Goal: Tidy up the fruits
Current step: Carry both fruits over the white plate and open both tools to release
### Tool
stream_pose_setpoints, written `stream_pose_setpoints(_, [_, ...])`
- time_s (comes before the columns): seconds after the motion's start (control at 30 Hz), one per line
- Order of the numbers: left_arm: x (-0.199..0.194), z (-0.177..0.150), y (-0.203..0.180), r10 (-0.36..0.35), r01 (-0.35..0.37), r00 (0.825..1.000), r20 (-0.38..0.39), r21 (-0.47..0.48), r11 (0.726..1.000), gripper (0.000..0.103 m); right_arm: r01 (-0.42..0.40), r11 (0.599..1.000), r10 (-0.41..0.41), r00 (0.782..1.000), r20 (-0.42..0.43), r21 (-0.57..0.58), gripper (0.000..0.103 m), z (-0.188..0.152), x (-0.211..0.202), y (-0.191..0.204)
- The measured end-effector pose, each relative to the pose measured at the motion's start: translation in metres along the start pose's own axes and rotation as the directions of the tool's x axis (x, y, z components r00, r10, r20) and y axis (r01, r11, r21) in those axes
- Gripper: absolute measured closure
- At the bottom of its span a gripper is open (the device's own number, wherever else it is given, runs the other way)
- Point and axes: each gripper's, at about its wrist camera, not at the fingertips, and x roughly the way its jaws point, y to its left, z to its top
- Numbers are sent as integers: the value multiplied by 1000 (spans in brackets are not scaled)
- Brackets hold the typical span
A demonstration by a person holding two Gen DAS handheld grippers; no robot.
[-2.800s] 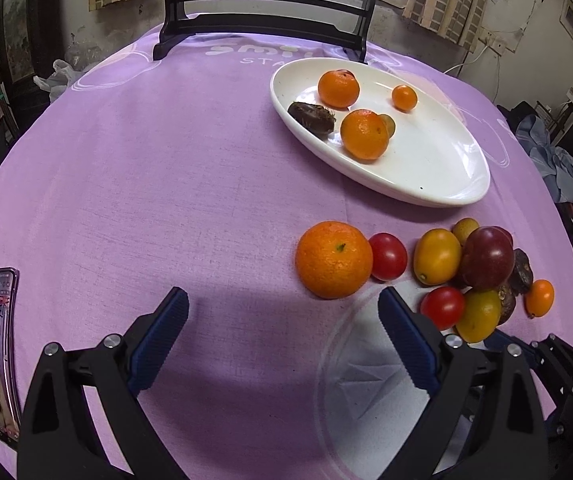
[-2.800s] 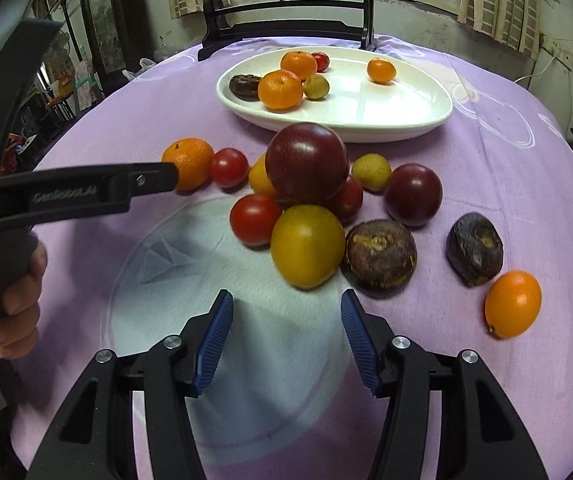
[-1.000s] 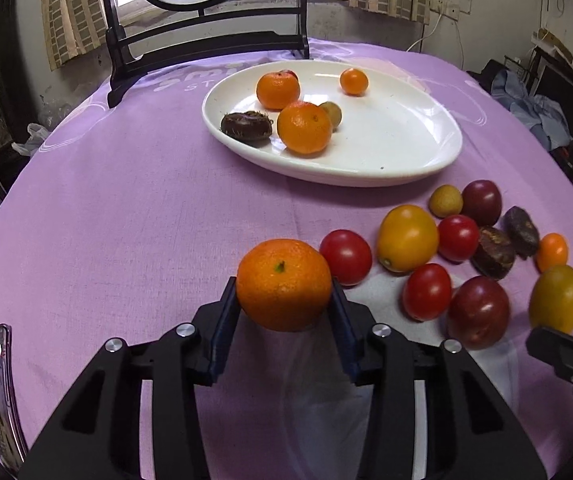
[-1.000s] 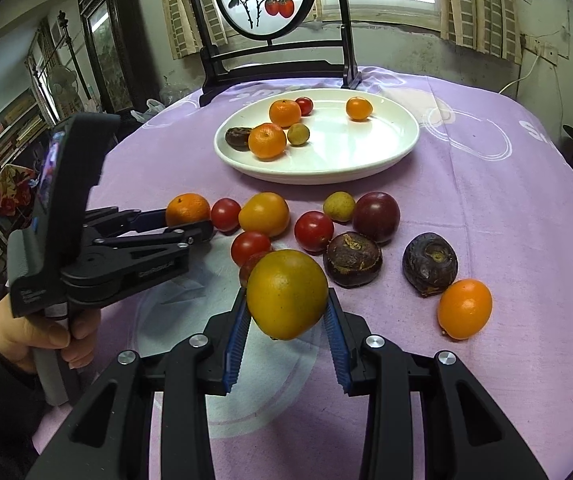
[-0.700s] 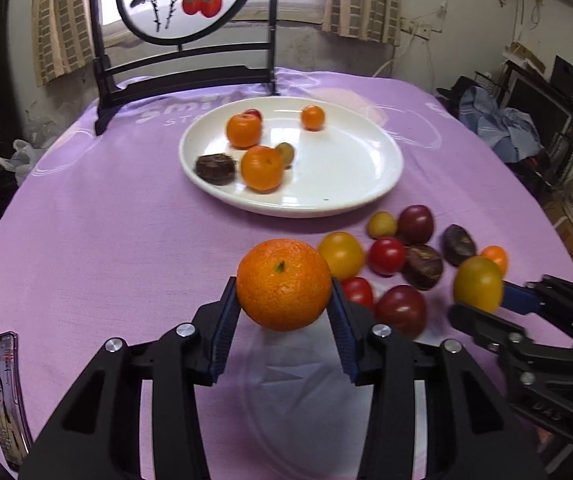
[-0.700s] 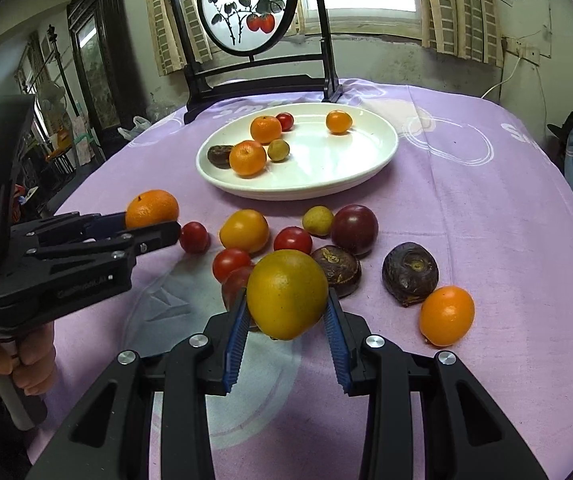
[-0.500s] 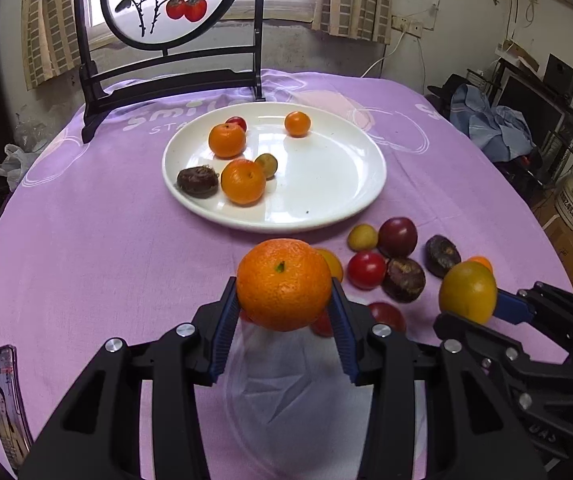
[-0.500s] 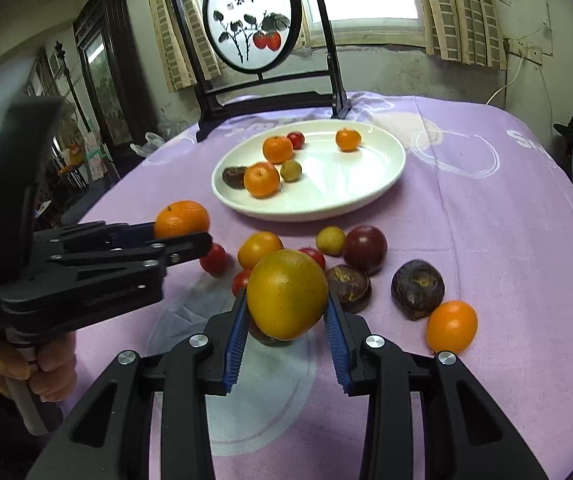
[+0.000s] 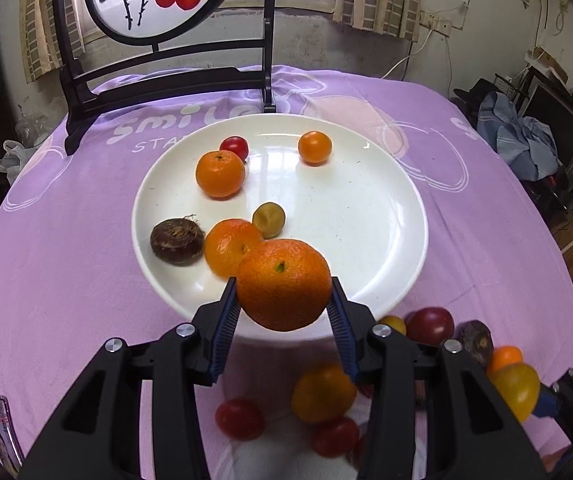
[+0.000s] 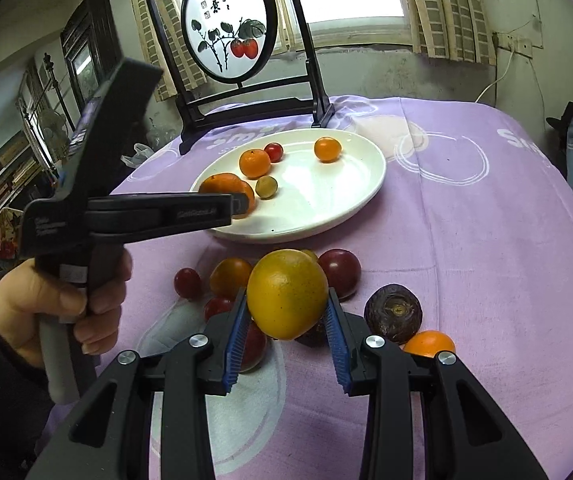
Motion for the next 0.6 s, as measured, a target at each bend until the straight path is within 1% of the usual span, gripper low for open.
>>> stream_pose_setpoints(0.07, [9, 2, -1, -8, 8, 1000, -20, -6, 1000, 58, 4, 1000, -4, 1000, 4, 0, 66, 0, 0, -1])
stream_pose_setpoints(0.13, [8, 2, -1, -3, 4, 1000, 11, -16, 1000, 43, 0, 1000, -1, 1000, 5, 3, 66, 0, -1, -2])
stream_pose_setpoints(0.17, [4, 2, 0, 0, 1, 999, 38, -21, 1000, 39, 1, 1000, -1, 1000, 6, 2, 66, 0, -1, -2])
stream_pose_setpoints(0.2, [2, 2, 1, 3, -2, 999, 46, -23, 1000, 35, 2, 1000, -2, 1000, 7, 1, 66, 0, -1, -2])
stream_pose_setpoints(0.3, [-7, -3, 7, 12, -10, 999, 38, -33, 999, 35, 11, 1000, -11, 1000, 3, 4, 66, 1, 1, -3])
stream_pose_setpoints(0.37, [-15, -12, 14, 44, -42, 998, 40, -38, 998, 34, 23, 1000, -23, 1000, -10, 10, 66, 6, 6, -5])
stream_pose_setpoints(0.4, [-19, -17, 18, 65, -64, 997, 43, -43, 997, 31, 29, 1000, -29, 999, -15, 10, 66, 9, 9, -5])
stream_pose_setpoints(0.43, [-22, -21, 23, 71, -69, 996, 49, -49, 996, 28, 34, 999, -34, 999, -20, 4, 66, 14, 13, -5])
stream_pose_setpoints(0.47, [-26, -25, 27, 76, -73, 995, 58, -58, 996, 27, 42, 999, -42, 999, -27, -2, 66, 20, 18, -5])
stream_pose_setpoints(0.6, [-30, -33, 43, 98, -94, 993, 71, -70, 993, 27, 69, 997, -71, 996, -48, -44, 66, 45, 42, 3])
